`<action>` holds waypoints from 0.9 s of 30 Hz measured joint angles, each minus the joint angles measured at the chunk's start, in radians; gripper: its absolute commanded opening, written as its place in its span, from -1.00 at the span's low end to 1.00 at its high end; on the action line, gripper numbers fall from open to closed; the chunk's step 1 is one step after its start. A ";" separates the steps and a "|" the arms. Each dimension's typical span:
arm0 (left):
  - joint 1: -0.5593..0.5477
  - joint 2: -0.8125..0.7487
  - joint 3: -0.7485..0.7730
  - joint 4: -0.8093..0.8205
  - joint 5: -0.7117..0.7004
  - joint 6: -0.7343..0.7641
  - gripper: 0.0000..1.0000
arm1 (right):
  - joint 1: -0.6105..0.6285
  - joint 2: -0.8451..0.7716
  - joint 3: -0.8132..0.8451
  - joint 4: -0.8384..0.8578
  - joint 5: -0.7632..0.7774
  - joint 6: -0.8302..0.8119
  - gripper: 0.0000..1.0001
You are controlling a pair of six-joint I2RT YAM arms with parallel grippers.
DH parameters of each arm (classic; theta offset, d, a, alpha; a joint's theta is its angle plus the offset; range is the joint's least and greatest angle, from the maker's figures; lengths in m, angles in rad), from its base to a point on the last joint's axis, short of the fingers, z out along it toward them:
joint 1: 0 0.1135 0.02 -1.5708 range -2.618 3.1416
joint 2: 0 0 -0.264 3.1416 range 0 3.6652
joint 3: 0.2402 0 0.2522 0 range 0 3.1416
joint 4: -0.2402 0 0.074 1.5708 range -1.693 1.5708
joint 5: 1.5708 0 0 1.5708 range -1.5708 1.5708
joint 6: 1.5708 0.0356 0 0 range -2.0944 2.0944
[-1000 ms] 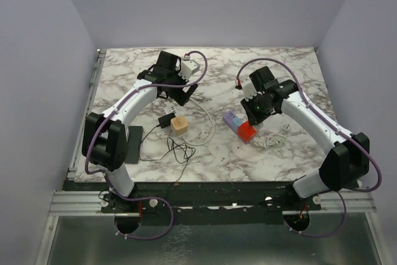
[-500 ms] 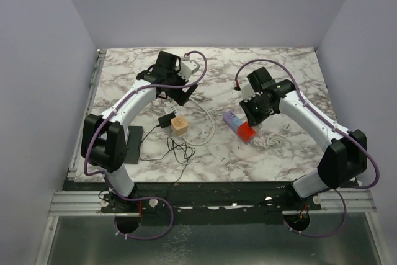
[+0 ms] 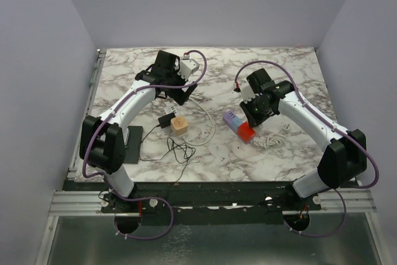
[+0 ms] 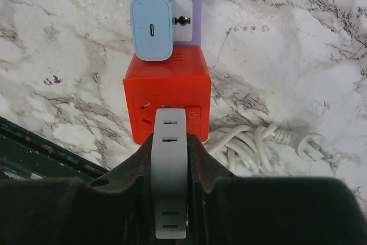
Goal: Insert the plug
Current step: Insert the plug into the socket.
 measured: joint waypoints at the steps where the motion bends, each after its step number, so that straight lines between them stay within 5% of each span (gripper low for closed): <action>1: 0.000 0.000 0.000 0.000 0.000 0.000 0.92 | 0.000 0.000 0.000 0.000 0.002 0.000 -0.99; 27: 0.000 0.000 -0.011 0.000 0.000 0.005 0.92 | 0.000 0.015 0.016 0.001 0.008 0.000 -0.99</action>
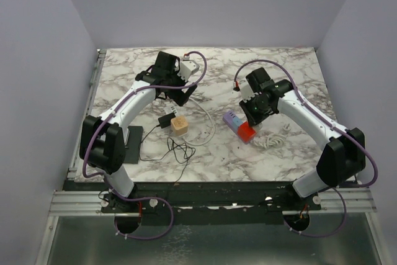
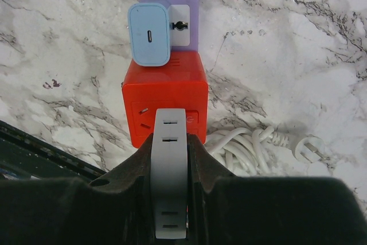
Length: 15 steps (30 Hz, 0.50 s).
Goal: Insert the plug
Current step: Insert the plug into the socket.
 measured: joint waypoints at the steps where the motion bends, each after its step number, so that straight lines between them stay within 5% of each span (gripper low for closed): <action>1: 0.000 0.000 0.000 0.000 0.000 0.000 0.92 | 0.000 0.000 0.000 0.000 0.000 0.000 -0.99; 15: 0.000 -0.014 -0.005 -0.001 0.000 0.010 0.93 | 0.000 0.005 0.001 0.000 0.000 0.000 -0.99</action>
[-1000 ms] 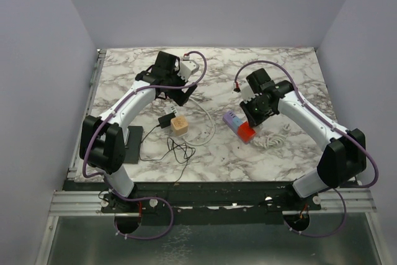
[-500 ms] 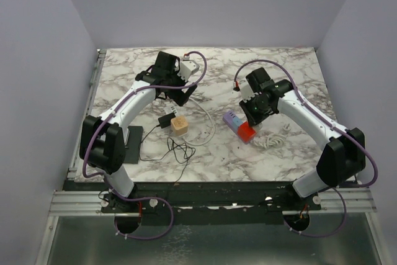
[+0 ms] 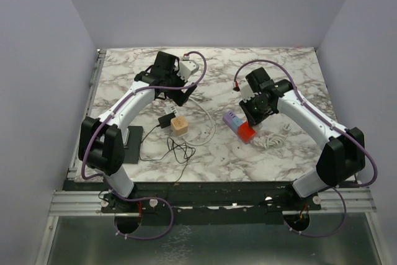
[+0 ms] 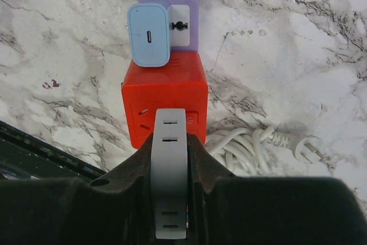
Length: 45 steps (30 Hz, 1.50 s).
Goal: Insert the plug
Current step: Insert the plug into the socket.
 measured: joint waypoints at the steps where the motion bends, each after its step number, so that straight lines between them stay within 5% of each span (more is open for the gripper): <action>1: 0.000 -0.001 0.000 0.000 0.000 0.000 0.92 | 0.000 0.000 0.000 0.000 0.000 0.000 -0.99; 45: 0.000 -0.002 -0.007 -0.002 0.000 0.004 0.92 | 0.026 0.021 -0.005 0.017 0.020 0.022 -0.99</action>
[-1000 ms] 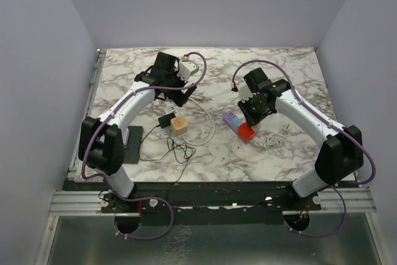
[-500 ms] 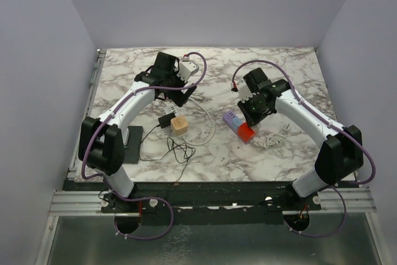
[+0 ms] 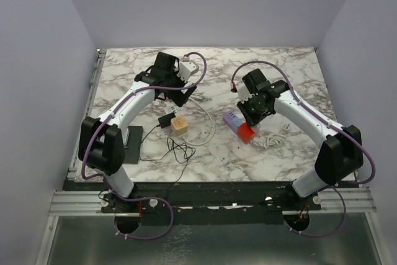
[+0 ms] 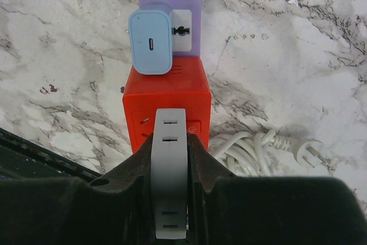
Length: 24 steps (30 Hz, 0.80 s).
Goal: Insert the plug
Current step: Insert the plug into the socket.
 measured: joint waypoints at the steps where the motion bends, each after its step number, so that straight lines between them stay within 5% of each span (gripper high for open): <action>1: 0.000 0.000 0.000 0.000 0.000 0.000 0.92 | 0.000 0.000 0.000 0.000 0.004 0.002 -0.99; 21: 0.000 0.005 0.045 -0.046 0.009 0.000 0.85 | 0.019 0.018 -0.029 0.037 0.015 0.035 -0.99; 24: 0.000 0.005 0.045 -0.048 0.009 0.000 0.85 | 0.019 0.018 -0.030 0.039 0.015 0.039 -0.85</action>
